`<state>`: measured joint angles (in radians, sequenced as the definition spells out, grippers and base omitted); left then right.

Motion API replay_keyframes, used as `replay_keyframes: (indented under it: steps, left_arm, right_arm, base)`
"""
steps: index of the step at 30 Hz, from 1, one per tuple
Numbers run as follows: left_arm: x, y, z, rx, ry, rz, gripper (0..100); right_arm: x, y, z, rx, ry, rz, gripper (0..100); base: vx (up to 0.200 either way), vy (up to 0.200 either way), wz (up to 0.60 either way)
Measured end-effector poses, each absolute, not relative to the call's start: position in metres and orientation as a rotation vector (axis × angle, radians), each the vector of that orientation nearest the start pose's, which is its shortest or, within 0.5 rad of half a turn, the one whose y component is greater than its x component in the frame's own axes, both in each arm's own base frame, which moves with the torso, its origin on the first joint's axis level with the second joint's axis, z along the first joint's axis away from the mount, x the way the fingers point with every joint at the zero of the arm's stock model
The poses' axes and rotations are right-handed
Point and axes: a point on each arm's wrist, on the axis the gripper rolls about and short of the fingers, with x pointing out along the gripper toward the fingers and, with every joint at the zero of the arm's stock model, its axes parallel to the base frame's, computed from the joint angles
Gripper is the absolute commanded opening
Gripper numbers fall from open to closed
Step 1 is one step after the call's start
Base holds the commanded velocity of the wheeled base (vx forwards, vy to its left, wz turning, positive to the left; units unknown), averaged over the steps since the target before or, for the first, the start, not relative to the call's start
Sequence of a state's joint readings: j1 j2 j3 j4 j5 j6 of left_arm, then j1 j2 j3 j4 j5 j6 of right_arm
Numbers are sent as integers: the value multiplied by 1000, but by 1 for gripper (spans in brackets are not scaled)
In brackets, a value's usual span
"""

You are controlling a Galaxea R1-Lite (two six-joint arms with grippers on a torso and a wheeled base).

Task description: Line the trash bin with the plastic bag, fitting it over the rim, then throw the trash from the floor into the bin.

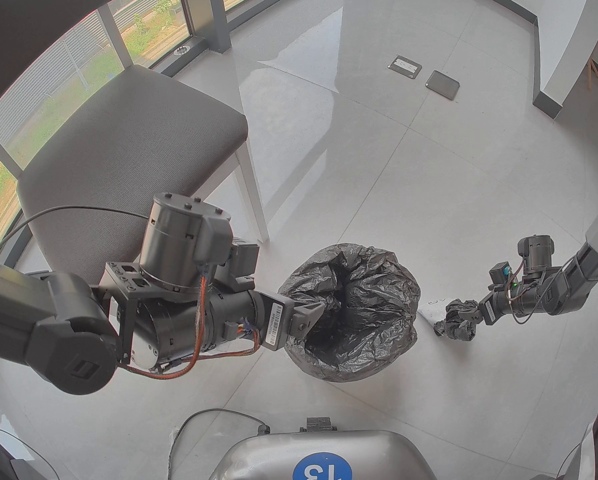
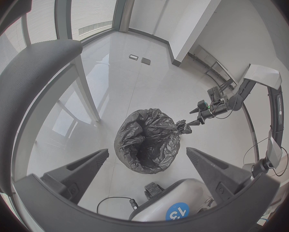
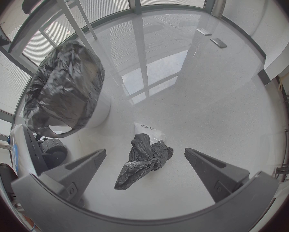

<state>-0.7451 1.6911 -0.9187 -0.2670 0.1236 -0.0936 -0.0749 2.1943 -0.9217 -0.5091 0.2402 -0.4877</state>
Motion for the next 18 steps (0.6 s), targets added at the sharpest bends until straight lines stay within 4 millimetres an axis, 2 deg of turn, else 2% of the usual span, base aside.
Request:
replay_keyframes:
  steps: [11, 18]
  left_arm:
    - [238, -214, 189, 110, 455, -568, 100]
    - [245, -224, 189, 98, 448, -573, 100]
  right_arm:
    - [403, -39, -27, -324, 769, 324, 100]
    - [425, -41, -44, -323, 771, 326, 100]
  base:
    - [0, 0, 0]
    - [0, 0, 0]
